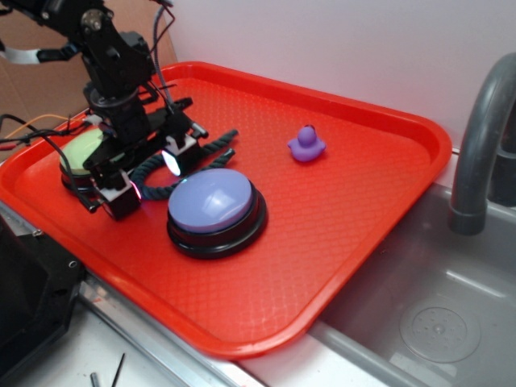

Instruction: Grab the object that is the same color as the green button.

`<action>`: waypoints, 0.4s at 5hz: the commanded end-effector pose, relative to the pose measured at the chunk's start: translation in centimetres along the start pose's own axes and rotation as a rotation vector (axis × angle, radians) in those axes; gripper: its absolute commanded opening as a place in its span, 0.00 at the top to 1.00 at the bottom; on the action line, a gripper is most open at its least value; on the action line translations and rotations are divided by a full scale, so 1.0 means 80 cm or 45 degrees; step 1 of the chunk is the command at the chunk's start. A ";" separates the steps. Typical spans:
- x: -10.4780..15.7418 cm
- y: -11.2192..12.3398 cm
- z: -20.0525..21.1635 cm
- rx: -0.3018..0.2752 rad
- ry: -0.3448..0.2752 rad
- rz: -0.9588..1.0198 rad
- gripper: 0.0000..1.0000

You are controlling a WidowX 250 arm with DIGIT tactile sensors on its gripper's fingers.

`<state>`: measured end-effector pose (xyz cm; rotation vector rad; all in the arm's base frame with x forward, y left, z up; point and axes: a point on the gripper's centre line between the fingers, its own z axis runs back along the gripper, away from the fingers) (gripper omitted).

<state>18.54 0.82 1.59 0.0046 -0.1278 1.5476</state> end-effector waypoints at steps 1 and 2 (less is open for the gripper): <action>-0.001 0.007 -0.013 -0.038 -0.011 0.019 1.00; 0.000 0.006 -0.012 -0.051 -0.009 0.019 1.00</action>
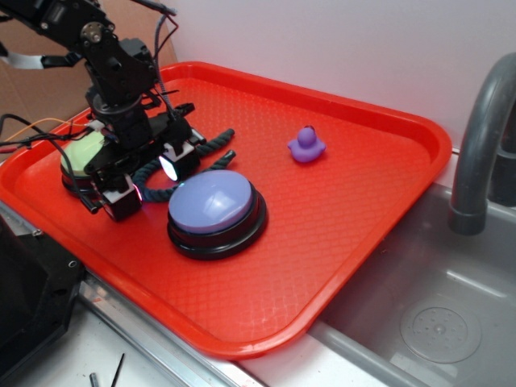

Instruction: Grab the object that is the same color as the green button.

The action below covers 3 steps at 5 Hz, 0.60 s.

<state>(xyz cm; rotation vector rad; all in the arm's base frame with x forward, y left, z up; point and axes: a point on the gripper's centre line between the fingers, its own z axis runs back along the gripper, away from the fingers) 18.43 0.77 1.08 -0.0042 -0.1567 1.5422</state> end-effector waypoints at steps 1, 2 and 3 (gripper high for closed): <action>0.002 0.000 0.001 -0.040 0.008 -0.010 1.00; 0.003 -0.013 0.017 -0.044 0.019 -0.148 1.00; 0.002 -0.028 0.045 -0.095 0.031 -0.278 1.00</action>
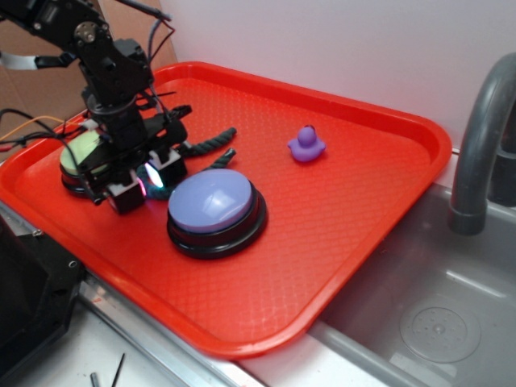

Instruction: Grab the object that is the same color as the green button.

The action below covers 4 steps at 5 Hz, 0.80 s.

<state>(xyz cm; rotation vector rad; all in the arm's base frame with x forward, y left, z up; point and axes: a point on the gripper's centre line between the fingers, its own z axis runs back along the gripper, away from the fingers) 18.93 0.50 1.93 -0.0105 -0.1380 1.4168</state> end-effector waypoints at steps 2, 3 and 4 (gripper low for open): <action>0.017 -0.067 0.141 -0.224 0.035 -0.509 1.00; 0.014 -0.086 0.199 -0.218 0.049 -0.751 1.00; 0.018 -0.104 0.240 -0.150 -0.018 -1.058 1.00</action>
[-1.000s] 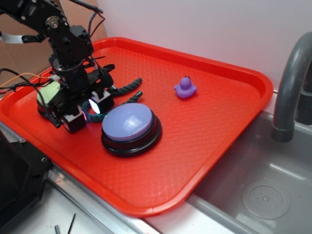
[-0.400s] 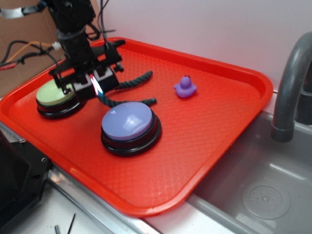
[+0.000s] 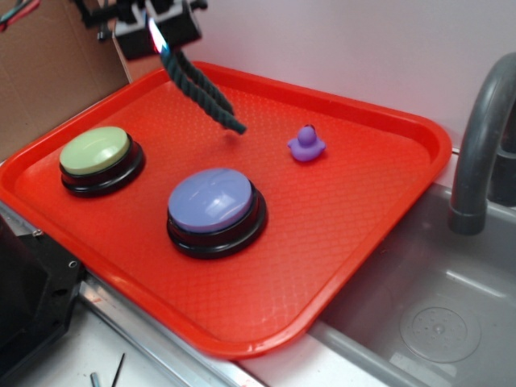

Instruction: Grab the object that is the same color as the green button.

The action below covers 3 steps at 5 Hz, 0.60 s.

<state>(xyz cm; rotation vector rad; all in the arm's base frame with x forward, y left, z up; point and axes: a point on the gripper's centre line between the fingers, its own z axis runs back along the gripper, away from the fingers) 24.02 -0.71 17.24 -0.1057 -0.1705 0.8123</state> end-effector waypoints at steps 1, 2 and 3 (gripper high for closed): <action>0.026 -0.026 0.077 0.008 -0.088 -0.394 1.00; 0.029 -0.025 0.084 -0.018 -0.124 -0.449 1.00; 0.040 -0.019 0.072 0.027 -0.060 -0.428 1.00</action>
